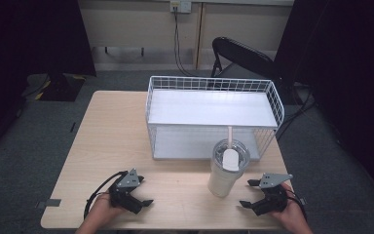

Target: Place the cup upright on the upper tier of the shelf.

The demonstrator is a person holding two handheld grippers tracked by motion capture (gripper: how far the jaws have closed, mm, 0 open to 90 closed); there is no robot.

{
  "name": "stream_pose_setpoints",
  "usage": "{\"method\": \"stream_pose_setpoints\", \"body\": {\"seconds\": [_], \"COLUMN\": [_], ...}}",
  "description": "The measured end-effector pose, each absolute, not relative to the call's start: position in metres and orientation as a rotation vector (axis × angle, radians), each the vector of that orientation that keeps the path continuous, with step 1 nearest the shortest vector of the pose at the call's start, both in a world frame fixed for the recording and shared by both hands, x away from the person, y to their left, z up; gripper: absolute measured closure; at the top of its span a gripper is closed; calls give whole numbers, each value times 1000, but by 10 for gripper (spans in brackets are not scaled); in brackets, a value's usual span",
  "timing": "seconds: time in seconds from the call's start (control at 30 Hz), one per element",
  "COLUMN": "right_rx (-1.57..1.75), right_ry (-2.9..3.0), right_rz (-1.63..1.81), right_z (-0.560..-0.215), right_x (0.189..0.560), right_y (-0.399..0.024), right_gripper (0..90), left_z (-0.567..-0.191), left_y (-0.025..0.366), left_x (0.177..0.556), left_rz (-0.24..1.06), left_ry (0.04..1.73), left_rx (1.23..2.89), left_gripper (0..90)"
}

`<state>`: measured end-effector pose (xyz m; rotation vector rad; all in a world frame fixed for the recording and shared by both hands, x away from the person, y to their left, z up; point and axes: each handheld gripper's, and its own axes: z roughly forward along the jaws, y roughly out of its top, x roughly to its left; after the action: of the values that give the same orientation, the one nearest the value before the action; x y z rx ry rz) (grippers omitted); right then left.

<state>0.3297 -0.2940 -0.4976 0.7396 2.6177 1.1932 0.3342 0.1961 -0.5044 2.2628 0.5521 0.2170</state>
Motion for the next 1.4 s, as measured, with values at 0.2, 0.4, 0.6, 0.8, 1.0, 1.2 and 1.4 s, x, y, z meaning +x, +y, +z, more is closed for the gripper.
{"method": "stream_pose_setpoints", "body": {"seconds": [0.2,0.4,0.6,0.8,1.0,1.2,1.4], "right_rx": [738,702,694,671,670,663,667], "right_ry": [2584,2573,2559,2541,2514,2492,2477], "right_rz": [1290,1346,1393,1421,1471,1523,1554], "right_z": [-487,-477,-471,-461,-456,-454,-453], "right_x": [331,333,334,336,338,341,344], "right_y": [-290,-282,-277,-275,-271,-266,-260], "right_gripper": [143,142,142,142,141,141,135], "left_z": [-504,-504,-504,-504,-504,-504,-504], "left_y": [196,196,196,196,196,197,197], "left_x": [334,334,334,334,334,334,334], "left_rz": [217,218,217,218,220,222,222], "left_ry": [553,549,552,549,551,550,550], "left_rx": [2262,2266,2263,2267,2263,2267,2267], "left_gripper": [95,95,95,95,95,95,95]}}
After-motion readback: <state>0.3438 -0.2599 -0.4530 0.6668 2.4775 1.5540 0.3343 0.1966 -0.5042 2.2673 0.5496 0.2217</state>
